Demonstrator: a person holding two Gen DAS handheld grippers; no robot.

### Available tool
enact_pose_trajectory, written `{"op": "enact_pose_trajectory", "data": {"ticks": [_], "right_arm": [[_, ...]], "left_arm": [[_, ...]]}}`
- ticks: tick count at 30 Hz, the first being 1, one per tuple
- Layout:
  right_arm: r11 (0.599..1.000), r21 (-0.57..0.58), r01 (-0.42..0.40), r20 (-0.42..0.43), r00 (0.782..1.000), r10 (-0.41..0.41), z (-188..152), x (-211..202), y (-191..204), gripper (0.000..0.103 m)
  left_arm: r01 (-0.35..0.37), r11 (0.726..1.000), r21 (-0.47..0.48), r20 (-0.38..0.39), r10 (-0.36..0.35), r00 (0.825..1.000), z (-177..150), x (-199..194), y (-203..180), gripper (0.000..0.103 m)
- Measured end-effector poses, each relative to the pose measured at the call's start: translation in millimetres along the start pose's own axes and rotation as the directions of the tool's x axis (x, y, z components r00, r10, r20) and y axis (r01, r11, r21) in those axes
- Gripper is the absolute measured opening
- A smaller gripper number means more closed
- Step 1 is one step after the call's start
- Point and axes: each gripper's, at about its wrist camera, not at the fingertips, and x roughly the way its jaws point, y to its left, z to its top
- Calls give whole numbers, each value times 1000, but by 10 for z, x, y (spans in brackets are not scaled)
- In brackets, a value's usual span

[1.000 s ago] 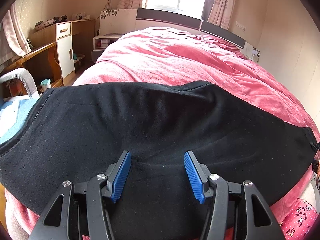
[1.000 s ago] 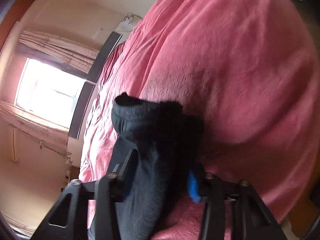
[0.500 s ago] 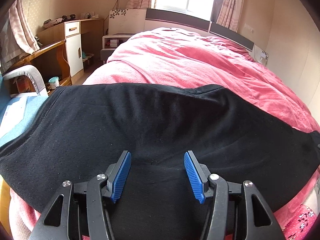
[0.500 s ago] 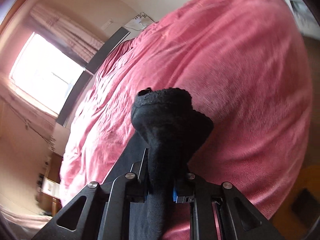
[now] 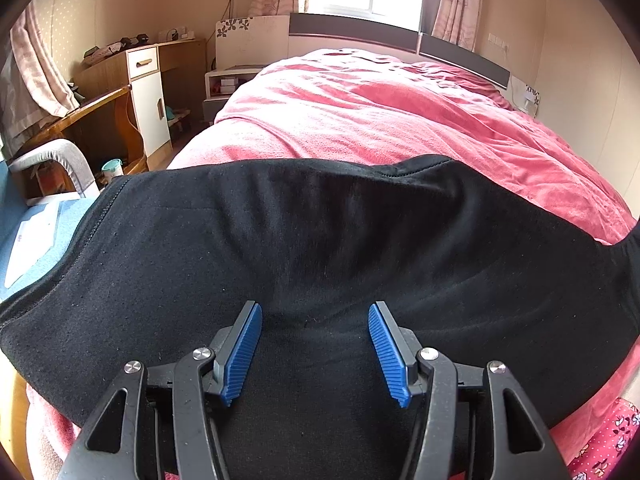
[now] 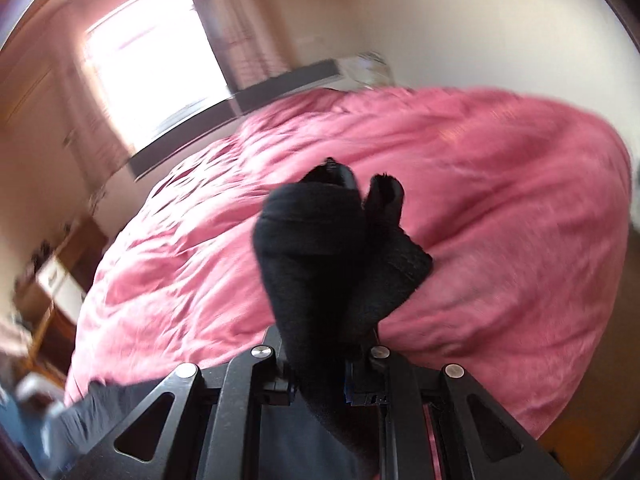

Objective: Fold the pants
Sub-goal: 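Grasp the black pants leg end with the right tool and lift it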

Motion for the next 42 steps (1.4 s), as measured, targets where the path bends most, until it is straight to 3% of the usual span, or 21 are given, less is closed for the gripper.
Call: {"op": "enact_pose_trajectory", "data": {"ticks": [5, 11, 15, 21, 25, 30, 32, 34, 35, 40, 42], "right_arm": [[992, -119, -46, 8, 999, 47, -114, -114, 401, 16], [976, -182, -121, -34, 993, 117, -336, -83, 811, 16], [955, -226, -191, -88, 981, 176, -591, -10, 1105, 16], [908, -287, -305, -210, 945, 251, -1068, 181, 1574, 16], [870, -362, -335, -268, 931, 247, -1352, 261, 1789, 16], [830, -447, -333, -344, 921, 184, -1657, 375, 1865, 21], [819, -449, -358, -383, 905, 186, -1679, 417, 1849, 28], [800, -433, -416, -433, 874, 220, -1674, 415, 1809, 45], [788, -413, -457, -467, 849, 247, -1665, 400, 1788, 57], [750, -333, -572, -538, 768, 347, -1603, 215, 1698, 61], [755, -292, -587, -529, 757, 384, -1514, 116, 1594, 61]], "left_arm": [[10, 1000, -10, 0, -10, 1000, 2, 0, 20, 57], [21, 1000, -20, 3, -20, 1000, 0, -18, 39, 57], [46, 998, -46, 10, -46, 999, 11, -47, 88, 57], [60, 996, -62, 21, -59, 998, 23, -73, 111, 57], [62, 996, -63, 22, -60, 998, 14, -78, 109, 57], [61, 996, -61, 23, -60, 998, 10, -81, 102, 57], [68, 996, -62, 26, -67, 997, 13, -89, 100, 57], [73, 995, -62, 30, -72, 997, 16, -104, 97, 57], [79, 995, -62, 33, -77, 997, 19, -116, 96, 57], [125, 991, -39, 84, -121, 989, 46, -267, -7, 57], [159, 987, -17, 88, -157, 984, 71, -335, -115, 57]]}}
